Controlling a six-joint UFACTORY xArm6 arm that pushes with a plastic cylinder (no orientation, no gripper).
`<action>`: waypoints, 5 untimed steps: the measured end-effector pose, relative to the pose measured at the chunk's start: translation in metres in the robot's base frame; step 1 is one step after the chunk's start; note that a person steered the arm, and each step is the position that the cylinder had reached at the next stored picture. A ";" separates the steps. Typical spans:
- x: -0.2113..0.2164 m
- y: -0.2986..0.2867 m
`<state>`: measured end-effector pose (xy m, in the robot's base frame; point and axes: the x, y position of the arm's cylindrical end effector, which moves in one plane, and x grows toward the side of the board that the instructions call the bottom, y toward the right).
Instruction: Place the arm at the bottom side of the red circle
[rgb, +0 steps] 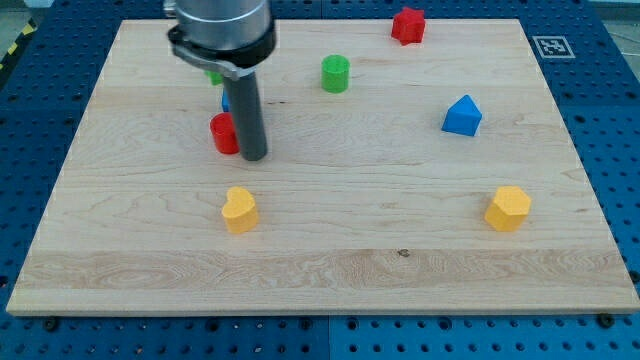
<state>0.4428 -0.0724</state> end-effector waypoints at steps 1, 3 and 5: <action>0.000 0.017; -0.012 0.007; 0.012 -0.021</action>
<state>0.4545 -0.0937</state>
